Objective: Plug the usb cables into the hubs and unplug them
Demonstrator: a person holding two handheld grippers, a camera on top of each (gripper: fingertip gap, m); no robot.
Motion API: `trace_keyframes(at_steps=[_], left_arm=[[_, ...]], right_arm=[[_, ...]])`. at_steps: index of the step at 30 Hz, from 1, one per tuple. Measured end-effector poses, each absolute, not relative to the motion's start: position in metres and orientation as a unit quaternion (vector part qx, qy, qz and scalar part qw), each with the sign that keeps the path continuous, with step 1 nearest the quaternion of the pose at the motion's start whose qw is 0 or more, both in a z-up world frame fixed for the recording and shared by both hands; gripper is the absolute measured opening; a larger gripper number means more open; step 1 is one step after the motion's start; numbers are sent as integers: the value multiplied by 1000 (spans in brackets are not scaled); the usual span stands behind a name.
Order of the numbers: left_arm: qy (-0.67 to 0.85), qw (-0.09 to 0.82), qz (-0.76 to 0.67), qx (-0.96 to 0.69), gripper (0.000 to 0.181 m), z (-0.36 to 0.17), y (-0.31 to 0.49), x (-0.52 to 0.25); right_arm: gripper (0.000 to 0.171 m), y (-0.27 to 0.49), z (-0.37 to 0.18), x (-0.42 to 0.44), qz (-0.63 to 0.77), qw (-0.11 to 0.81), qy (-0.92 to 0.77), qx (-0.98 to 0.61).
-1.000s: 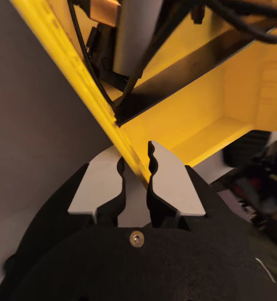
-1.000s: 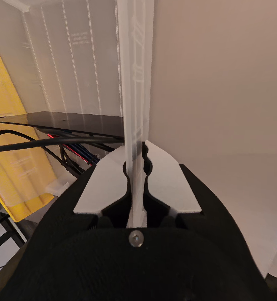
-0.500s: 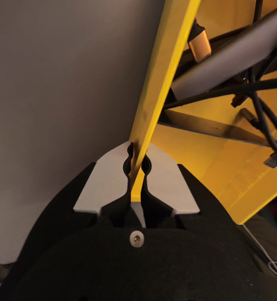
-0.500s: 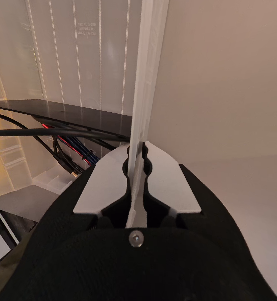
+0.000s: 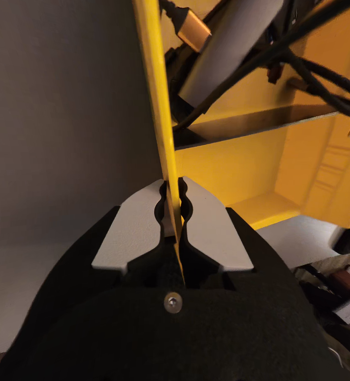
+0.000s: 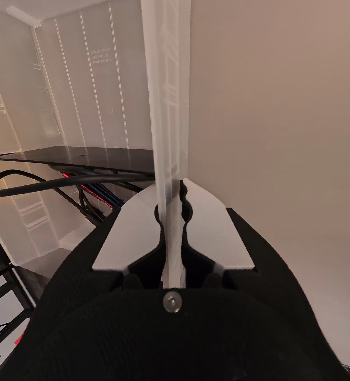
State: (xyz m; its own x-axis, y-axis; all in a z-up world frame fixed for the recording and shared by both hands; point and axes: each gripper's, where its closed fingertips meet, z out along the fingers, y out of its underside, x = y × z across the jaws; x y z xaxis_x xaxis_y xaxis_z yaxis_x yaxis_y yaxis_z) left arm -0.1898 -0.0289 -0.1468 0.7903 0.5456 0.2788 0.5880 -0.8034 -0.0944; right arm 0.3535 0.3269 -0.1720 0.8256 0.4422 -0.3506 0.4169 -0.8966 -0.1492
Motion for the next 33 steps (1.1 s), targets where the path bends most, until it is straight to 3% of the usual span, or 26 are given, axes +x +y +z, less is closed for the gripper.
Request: trace_keyframes(at_steps=[11,33], left_arm=[[-268,89,-66,-957,5,-147,-55,-244],[-195,105,-49,-974,4,-148,-70,-264]], right_arm=[[10,329,-172,355,173,59,-239,-954],[10,330,-172,372,146,59,-286,-945]])
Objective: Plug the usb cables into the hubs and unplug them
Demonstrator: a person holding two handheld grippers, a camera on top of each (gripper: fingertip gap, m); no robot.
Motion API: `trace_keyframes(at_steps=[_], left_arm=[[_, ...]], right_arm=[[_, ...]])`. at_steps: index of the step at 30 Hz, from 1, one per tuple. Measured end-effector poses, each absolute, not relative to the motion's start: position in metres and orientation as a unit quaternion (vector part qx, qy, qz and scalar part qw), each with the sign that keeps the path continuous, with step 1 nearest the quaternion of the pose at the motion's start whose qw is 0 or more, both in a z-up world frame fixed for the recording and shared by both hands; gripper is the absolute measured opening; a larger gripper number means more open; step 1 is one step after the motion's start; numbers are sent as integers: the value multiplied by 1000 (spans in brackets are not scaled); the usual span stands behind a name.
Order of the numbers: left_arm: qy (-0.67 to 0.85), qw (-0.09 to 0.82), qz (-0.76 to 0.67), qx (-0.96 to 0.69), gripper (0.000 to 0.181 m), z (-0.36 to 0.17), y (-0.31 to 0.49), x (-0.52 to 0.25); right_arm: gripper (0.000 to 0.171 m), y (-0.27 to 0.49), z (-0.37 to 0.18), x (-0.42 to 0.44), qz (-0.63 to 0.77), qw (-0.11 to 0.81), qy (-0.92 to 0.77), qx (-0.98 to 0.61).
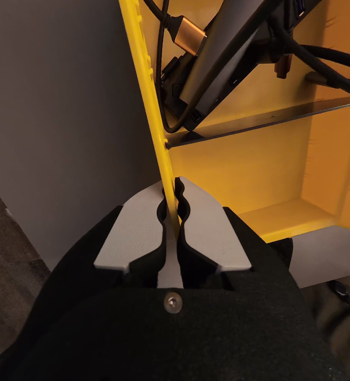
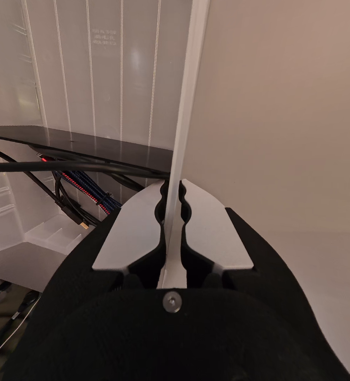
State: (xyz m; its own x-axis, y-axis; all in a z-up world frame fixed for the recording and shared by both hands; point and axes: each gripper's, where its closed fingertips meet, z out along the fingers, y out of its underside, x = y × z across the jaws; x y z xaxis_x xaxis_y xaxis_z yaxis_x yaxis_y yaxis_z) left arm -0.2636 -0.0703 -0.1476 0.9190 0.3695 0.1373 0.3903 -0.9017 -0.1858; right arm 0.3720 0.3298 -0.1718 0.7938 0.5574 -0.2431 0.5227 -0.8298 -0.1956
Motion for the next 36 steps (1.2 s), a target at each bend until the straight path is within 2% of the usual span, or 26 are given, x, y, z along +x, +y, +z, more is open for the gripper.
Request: trace_keyframes(at_steps=[6,10,14,17,20,22,24,29,32,36], left_arm=[[-188,127,-43,-973,5,-148,-68,-267],[-190,176,-30,-965,5,-146,-63,-278],[-181,248,-56,-950,21,-125,-60,-278],[-181,320,-68,-927,28,-89,-60,-284],[-145,376,-59,-913,28,-51,-55,-286],[-113,382,-37,-917,30,-37,-49,-286],[-86,369,-18,-925,36,-32,-40,-286],[-3,323,50,-945,39,-33,-11,-283],[37,321,108,-940,36,-22,9,-288],[56,343,72,-935,35,12,45,-270]], right_arm=[[13,332,-171,374,117,82,-305,-942],[26,338,-153,377,104,130,-323,-932],[38,347,-111,390,79,210,-324,-919],[39,353,-65,396,71,294,-319,-898],[41,350,1,372,108,433,-341,-828],[41,334,45,343,155,521,-361,-758],[42,304,79,306,223,570,-390,-688],[42,228,116,220,362,580,-463,-564],[42,204,119,188,390,566,-500,-526],[42,200,106,163,396,553,-518,-519]])
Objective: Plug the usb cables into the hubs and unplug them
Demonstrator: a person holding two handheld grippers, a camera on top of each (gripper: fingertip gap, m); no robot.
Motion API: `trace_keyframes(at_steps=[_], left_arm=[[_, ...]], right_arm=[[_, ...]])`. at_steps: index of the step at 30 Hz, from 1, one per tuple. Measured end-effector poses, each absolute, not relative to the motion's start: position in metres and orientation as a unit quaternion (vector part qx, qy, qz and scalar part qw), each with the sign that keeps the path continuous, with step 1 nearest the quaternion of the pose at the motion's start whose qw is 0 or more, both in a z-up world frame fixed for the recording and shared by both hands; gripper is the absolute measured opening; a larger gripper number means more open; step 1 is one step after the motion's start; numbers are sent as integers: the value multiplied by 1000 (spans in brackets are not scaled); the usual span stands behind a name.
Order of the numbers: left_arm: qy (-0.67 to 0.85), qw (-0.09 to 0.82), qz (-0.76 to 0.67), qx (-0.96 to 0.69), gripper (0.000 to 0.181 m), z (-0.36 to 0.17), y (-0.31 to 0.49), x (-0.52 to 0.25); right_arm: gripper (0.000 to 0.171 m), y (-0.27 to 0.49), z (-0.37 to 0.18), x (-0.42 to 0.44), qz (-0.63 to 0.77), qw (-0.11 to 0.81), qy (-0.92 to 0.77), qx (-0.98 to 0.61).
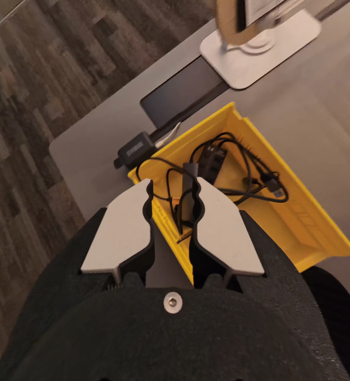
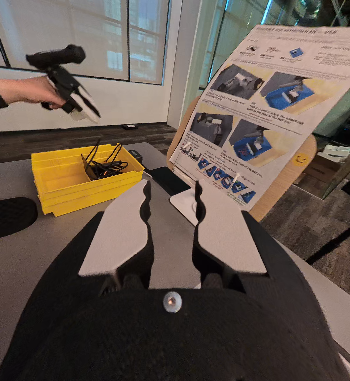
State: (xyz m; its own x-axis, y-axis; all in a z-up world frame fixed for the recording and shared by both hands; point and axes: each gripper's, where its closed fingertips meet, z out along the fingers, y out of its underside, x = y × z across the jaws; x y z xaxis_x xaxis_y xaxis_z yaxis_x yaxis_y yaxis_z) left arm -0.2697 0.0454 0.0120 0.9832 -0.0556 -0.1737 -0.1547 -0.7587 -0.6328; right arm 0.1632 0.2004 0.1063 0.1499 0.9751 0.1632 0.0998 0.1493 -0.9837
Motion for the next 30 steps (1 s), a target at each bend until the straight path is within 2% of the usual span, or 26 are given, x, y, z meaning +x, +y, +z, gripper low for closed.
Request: trace_keyframes(at_steps=[3,8,14,18,22,26,30], left_arm=[[123,288,80,-946,36,11,69,-251],[184,129,94,-970,40,-50,97,-239],[300,45,149,-941,39,-108,113,-240],[354,47,179,-917,32,-126,125,-239],[384,50,225,-894,5,-129,130,-248],[363,75,228,-900,4,-111,126,-248],[330,146,257,-896,4,-62,120,-249]], right_arm=[[42,206,87,149,391,527,-539,-528],[42,230,65,148,355,518,-543,-558],[42,248,70,168,379,522,-510,-569],[40,253,80,178,425,521,-479,-565],[37,257,82,181,452,513,-464,-564],[35,253,80,177,452,507,-472,-562],[35,249,73,166,434,502,-491,-564]])
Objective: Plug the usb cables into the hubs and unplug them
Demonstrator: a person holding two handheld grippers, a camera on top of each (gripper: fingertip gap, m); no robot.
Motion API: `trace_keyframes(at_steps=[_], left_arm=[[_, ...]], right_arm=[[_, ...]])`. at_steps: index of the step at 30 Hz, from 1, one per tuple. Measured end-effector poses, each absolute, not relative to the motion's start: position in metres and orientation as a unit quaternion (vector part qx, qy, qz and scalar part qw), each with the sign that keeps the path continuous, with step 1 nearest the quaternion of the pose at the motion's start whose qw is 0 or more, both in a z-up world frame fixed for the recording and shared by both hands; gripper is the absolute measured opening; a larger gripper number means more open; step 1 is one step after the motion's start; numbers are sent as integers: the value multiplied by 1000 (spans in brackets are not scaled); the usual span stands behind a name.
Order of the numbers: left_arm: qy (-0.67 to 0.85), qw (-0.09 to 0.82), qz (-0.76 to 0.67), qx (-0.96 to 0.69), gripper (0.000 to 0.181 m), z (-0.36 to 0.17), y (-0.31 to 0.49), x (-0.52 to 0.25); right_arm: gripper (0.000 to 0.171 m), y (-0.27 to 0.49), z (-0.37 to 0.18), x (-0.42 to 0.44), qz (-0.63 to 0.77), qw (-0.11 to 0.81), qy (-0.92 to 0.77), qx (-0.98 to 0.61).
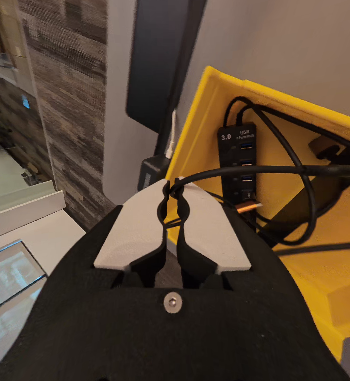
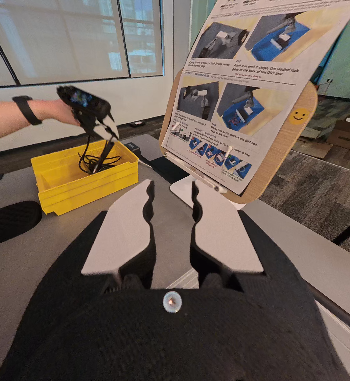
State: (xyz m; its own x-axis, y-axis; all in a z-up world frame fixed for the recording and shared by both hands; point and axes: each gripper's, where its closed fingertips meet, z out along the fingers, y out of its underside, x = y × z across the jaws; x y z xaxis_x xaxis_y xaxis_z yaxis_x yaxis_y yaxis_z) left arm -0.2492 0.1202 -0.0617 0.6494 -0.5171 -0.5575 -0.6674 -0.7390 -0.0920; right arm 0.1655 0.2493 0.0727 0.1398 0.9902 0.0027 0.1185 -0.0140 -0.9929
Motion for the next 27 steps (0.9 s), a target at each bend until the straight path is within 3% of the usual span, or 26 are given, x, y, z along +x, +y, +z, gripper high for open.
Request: trace_keyframes(at_steps=[6,14,22,27], left_arm=[[229,285,275,-889,4,30,117,-248],[127,426,183,-877,4,121,121,-191],[154,402,192,-882,4,131,120,-79],[190,403,212,-869,4,121,124,-21]], right_arm=[[35,229,56,134,432,470,-530,-558],[35,181,32,74,434,443,-585,-523],[44,97,40,24,487,496,-578,-428],[48,99,37,18,470,544,-522,-460]])
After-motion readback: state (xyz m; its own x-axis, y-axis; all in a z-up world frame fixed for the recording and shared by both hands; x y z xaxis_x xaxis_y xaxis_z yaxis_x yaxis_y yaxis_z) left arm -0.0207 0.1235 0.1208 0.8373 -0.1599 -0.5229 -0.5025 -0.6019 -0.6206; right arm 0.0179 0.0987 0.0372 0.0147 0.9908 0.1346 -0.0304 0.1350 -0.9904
